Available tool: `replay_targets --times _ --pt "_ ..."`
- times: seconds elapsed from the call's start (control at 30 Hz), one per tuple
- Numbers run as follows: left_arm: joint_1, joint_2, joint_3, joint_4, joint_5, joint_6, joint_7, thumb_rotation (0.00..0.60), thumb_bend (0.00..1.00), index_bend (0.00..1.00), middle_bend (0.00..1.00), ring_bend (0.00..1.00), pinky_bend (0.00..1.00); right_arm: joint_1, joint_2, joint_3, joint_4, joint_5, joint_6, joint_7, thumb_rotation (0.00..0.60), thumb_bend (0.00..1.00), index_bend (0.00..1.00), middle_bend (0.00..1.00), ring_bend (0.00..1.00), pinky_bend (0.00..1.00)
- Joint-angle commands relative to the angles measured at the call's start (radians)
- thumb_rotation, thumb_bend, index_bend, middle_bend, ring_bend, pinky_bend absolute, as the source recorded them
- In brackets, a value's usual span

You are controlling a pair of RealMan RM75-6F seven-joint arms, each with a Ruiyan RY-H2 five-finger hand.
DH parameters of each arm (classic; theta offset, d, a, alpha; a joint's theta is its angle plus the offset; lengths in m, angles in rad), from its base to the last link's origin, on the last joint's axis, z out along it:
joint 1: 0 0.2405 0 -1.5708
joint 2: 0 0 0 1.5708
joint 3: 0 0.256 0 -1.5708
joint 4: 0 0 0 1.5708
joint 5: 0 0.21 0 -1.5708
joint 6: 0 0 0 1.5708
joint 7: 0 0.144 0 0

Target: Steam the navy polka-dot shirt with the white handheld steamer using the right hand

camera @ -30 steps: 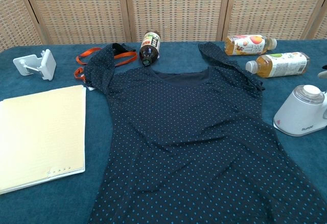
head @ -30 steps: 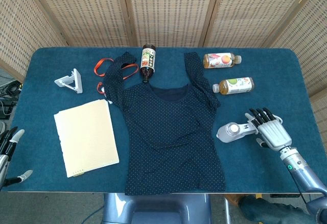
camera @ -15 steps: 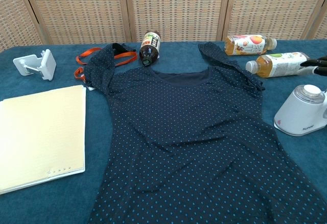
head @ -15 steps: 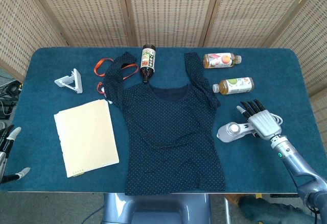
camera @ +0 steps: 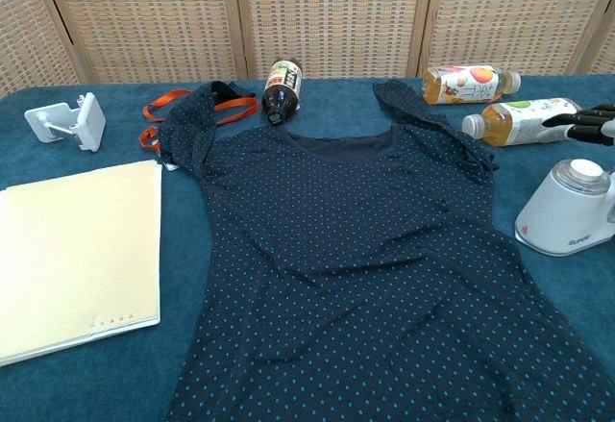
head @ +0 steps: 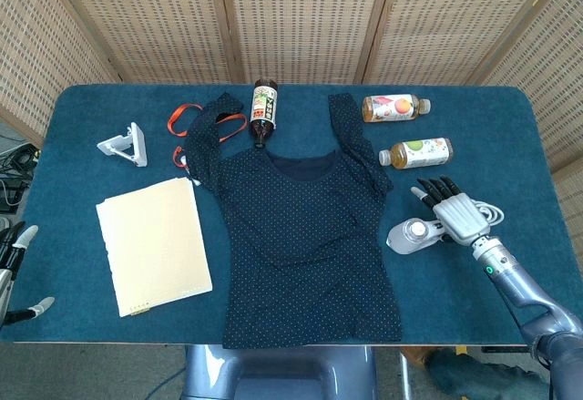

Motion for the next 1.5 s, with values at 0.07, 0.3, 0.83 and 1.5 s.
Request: replay_targets --times 0.07,0.3,0.83,1.5 --pt "0.000 0.000 0.000 0.000 -0.001 0.002 0.000 0.600 0.00 0.00 0.00 0.00 0.00 0.023 -0.027 -0.005 0.043 0.004 -0.021 0.021 0.600 0.54 0.13 0.02 0.00 0.00" --pt "0.000 0.000 -0.002 0.001 0.002 0.010 -0.004 0.600 0.00 0.00 0.00 0.00 0.00 0.036 -0.059 -0.022 0.099 0.007 -0.043 0.024 0.600 0.63 0.19 0.12 0.03 0.00" --pt "-0.004 0.002 0.003 0.008 0.011 0.008 -0.013 0.600 0.00 0.00 0.00 0.00 0.00 0.022 -0.079 0.007 0.136 0.056 0.029 0.012 0.600 1.00 0.64 0.53 0.55 0.79" --pt "-0.010 0.012 0.014 0.012 0.031 0.004 -0.047 0.600 0.00 0.00 0.00 0.00 0.00 0.099 0.072 0.069 -0.181 0.055 0.204 -0.113 0.600 1.00 0.61 0.53 0.61 1.00"
